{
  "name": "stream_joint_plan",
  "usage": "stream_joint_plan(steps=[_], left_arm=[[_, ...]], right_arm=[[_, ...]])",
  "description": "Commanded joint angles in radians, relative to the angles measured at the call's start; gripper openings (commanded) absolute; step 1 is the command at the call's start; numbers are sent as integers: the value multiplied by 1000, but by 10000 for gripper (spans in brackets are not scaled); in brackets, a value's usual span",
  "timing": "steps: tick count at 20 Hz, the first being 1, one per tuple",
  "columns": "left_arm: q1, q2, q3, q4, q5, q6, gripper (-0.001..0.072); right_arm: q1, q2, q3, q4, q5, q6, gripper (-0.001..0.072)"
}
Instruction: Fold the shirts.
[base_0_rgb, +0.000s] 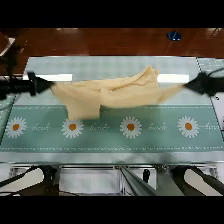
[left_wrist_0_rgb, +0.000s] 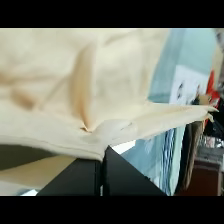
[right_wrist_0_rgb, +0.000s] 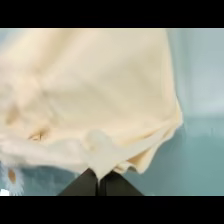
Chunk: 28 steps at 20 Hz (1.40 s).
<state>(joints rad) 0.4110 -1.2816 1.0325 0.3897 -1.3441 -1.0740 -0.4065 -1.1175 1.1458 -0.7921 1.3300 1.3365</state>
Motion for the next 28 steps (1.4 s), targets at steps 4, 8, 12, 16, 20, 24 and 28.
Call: stream_joint_plan(steps=[4, 8, 12, 16, 20, 24, 28], left_arm=[[6, 387, 387, -130, 391, 10, 17], [64, 675, 441, 243, 470, -163, 17], [92, 898, 441, 500, 424, -238, 17], [-22, 989, 441, 856, 379, -354, 17], [-121, 964, 375, 1013, 299, -399, 17], [-127, 879, 146, 826, 263, -425, 17], [-132, 677, -71, 699, 408, -352, 17]], right_arm=[[135, 121, 699, -192, -16, 90, 24], [142, 299, 799, -399, 9, 147, 24], [142, 451, 799, -503, 71, 173, 24], [142, 517, 793, -620, 143, 200, 24], [166, 513, 655, -626, 168, 205, 24], [166, 468, 384, -484, 171, 175, 24], [167, 330, 146, -303, 11, 87, 24]])
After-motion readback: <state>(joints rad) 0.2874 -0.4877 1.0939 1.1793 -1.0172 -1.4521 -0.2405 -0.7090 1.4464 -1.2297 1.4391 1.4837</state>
